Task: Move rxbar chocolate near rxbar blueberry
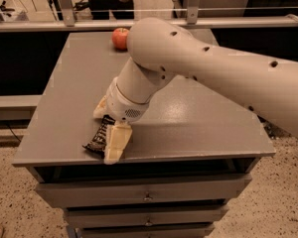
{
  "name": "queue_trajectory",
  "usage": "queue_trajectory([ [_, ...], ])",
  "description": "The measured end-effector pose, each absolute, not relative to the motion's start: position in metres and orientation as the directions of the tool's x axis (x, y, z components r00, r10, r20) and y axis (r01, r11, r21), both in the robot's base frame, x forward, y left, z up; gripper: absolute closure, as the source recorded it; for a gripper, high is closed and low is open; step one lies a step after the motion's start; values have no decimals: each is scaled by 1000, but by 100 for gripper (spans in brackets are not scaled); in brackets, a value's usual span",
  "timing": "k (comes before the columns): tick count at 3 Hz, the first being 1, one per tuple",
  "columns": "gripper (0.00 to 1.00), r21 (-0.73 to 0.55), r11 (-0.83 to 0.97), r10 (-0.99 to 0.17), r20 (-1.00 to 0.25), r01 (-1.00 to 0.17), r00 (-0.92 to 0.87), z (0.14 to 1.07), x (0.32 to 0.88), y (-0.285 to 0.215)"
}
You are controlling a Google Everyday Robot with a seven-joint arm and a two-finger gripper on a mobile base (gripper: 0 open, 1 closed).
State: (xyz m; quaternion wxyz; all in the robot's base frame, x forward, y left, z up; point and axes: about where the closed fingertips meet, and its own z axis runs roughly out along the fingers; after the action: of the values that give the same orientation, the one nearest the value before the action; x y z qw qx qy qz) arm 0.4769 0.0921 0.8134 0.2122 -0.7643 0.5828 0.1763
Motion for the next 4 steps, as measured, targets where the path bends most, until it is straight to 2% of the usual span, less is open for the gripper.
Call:
queue_trajectory([
  [1, 87, -119, -231, -816, -517, -966, 258, 816, 477, 92],
  [2, 100, -119, -231, -816, -517, -966, 258, 822, 477, 92],
  [4, 100, -119, -231, -816, -516, -966, 258, 825, 477, 92],
])
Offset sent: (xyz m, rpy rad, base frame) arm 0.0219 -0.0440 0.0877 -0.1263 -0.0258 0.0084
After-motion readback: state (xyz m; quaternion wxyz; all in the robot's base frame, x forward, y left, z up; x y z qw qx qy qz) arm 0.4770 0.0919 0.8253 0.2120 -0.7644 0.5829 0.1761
